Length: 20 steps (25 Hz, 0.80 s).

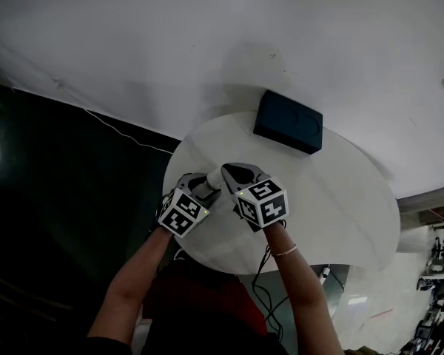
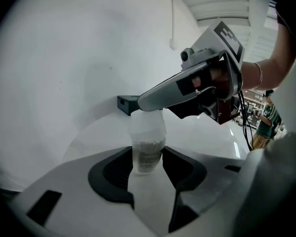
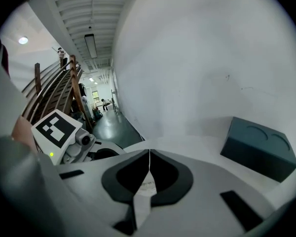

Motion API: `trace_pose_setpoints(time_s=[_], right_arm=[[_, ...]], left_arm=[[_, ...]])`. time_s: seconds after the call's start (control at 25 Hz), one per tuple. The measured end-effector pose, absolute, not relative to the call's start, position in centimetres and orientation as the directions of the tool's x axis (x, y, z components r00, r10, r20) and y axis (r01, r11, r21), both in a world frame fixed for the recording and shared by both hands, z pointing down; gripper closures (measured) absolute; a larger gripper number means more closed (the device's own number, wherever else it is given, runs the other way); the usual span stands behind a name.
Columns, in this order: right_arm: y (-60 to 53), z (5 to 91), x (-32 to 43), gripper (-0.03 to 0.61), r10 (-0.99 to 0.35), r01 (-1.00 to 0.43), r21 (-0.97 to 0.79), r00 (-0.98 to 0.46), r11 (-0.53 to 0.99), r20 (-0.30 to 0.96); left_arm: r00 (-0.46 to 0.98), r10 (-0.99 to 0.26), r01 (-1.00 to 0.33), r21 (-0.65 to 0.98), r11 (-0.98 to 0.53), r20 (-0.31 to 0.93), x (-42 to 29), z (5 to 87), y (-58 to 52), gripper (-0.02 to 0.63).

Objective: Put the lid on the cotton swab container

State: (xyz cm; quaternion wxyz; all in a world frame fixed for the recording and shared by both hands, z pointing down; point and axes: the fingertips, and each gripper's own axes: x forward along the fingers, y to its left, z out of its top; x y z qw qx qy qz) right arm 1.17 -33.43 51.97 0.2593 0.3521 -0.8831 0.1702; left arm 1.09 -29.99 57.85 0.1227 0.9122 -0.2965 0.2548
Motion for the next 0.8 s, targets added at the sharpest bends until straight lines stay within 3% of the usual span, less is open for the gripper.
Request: trace_pose_setpoints(time_s=[0.8], right_arm=[[-32.5,52.4,2.5,0.563,-0.617,-0.746,-0.143,-0.628,0.650,0.474]], left_arm=[[0.695,-0.485,-0.604,0.065,-0.794,0.530,1.5,58.0,-30.2,0.405]])
